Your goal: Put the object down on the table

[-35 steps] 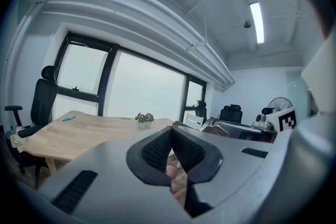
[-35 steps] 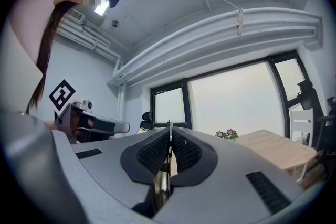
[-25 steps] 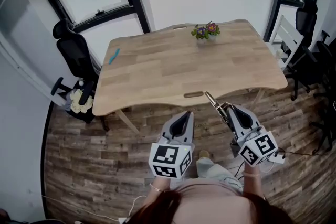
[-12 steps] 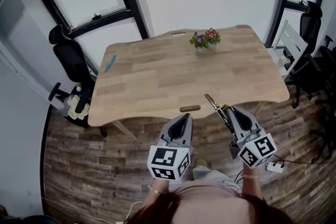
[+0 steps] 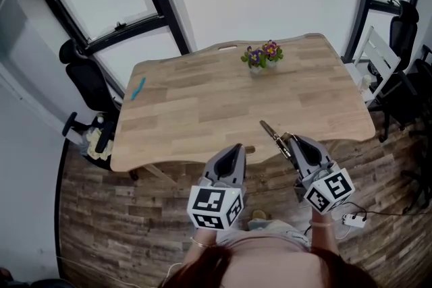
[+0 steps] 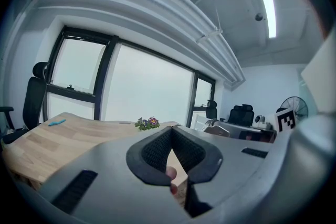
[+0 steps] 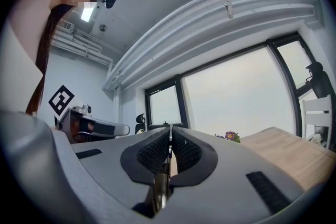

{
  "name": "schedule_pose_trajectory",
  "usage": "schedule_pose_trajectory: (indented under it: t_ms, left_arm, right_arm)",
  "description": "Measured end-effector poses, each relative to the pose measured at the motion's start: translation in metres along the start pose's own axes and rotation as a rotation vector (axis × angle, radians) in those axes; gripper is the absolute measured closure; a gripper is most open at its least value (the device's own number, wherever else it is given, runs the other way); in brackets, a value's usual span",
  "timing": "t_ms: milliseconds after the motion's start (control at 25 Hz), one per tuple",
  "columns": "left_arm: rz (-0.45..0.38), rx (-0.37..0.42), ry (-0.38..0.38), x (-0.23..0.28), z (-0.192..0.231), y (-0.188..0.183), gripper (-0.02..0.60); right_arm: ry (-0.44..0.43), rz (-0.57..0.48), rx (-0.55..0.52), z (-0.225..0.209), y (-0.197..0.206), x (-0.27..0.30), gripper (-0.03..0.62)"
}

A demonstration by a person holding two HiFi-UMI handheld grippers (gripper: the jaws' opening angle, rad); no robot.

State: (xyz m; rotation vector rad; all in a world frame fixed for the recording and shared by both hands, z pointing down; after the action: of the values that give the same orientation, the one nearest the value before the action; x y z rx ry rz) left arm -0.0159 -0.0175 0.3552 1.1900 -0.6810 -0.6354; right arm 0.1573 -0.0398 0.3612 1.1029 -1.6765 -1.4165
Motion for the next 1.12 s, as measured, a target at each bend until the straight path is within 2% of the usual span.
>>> schedule_pose_trajectory:
  t_ms: [560, 1120]
  left_arm:
    - [0.02, -0.023, -0.054, 0.032, 0.049, -0.007, 0.58]
    - [0.038, 0.012, -0.016, 0.075, 0.119, -0.032, 0.58]
  right_arm:
    - [-0.047, 0.036, 0.015, -0.011, 0.011, 0.071, 0.589]
    - [-0.068, 0.068, -0.079, 0.002, 0.022, 0.154, 0.589]
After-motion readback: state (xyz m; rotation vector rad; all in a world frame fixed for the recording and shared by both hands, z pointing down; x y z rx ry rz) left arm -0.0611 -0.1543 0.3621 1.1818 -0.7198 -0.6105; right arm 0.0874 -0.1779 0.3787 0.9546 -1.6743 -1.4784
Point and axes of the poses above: the fingertips, and each gripper's own axes: x forward along the fingers, z to its left, y out of its underside, the point moved 4 cm from there along -x, backward along the fingers, and after that the axes turned 15 degrees about y, right-handed, at the moved point
